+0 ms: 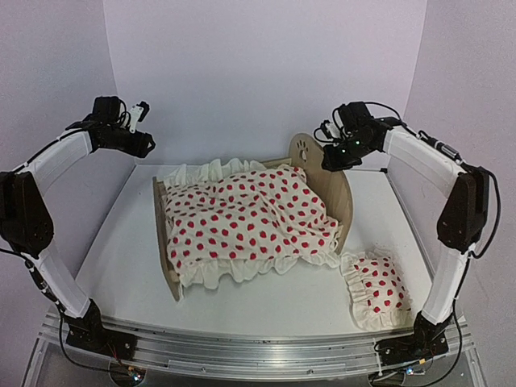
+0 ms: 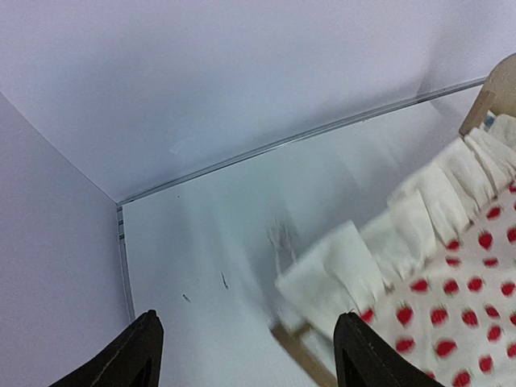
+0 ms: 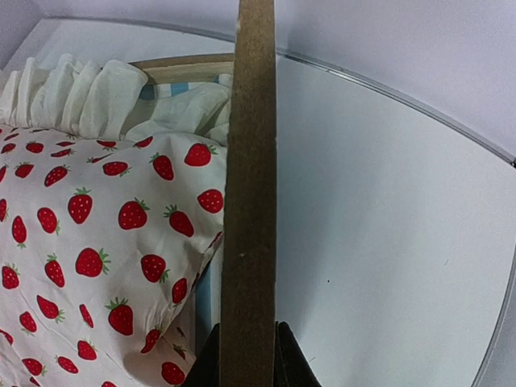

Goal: Set up the pet bed

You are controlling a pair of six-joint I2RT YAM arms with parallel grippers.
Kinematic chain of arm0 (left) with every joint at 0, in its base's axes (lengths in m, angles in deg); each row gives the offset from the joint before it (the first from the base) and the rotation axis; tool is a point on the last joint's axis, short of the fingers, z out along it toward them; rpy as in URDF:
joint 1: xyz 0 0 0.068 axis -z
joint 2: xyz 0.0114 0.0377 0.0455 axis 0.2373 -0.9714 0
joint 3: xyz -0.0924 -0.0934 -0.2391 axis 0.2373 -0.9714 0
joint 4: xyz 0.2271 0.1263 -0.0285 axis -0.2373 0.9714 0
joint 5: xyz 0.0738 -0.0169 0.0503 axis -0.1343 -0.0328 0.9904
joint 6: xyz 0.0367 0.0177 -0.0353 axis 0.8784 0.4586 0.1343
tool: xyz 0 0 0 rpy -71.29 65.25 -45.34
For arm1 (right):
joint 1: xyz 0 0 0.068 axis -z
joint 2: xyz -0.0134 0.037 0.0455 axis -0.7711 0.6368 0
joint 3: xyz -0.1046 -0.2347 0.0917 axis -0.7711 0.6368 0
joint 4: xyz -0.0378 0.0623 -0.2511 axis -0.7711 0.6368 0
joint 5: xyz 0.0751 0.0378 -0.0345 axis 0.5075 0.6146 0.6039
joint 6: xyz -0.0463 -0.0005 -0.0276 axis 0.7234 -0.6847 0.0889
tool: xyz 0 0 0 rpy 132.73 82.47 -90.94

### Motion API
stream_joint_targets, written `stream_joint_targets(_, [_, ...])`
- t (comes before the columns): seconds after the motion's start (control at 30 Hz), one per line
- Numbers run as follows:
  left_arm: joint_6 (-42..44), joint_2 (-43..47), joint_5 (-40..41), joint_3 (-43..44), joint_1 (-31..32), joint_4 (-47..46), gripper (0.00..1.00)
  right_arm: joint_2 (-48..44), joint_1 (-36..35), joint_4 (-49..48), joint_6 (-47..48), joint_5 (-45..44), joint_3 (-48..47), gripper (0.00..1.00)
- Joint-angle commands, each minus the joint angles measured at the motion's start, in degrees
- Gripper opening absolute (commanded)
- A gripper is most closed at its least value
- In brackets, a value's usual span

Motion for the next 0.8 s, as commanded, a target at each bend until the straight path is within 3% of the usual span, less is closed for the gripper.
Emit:
stream_joint_targets(0.0, [0.09, -0.03, -1.92, 2.37, -0.11, 0.23, 0.73, -4.7, 0.08, 6.43, 19.72, 15.33, 5.71, 0.06])
stream_joint_targets(0.1, [2.41, -0.89, -5.96, 2.55, -0.07, 0.6, 0.71, 2.15, 0.16, 5.95, 23.46, 14.83, -2.57, 0.05])
stream_joint_targets(0.23, [5.57, -2.66, -12.16, 3.02, 0.17, 2.72, 0.71, 17.85, 0.14, -1.0, 24.68, 18.48, -23.48, 0.09])
stream_joint_targets(0.3, [7.89, -3.39, -14.01, 3.19, 0.76, 3.88, 0.7, 25.16, 0.0, -9.47, 24.02, 22.92, -31.7, 0.16])
stream_joint_targets(0.33, [9.13, -3.65, -14.16, 2.88, 1.26, 4.29, 0.7, 27.16, -0.19, -14.57, 22.36, 24.25, -33.28, 0.25])
stream_joint_targets(0.43, [10.96, -4.68, -12.55, 1.6, 3.03, 5.14, 0.71, 27.18, -1.05, -28.68, 16.2, 22.07, -28.61, 0.67])
stream_joint_targets(0.5, [9.58, -5.98, -10.2, 1.58, 3.02, 5.22, 0.71, 24.3, -1.19, -31.77, 12.44, 15.98, -23.35, 0.83])
stream_joint_targets(0.63, [7.51, -11.62, -5.32, 5.97, 0.12, 7.43, 0.66, 12.49, -0.95, -32.48, 6.9, 1.52, -12.15, 0.97])
stream_joint_targets(0.77, [7.81, -16.56, -4.08, 8.82, -2.47, 10.21, 0.62, -3.22, -0.43, -32.34, 2.09, -9.76, 4.26, 0.98])
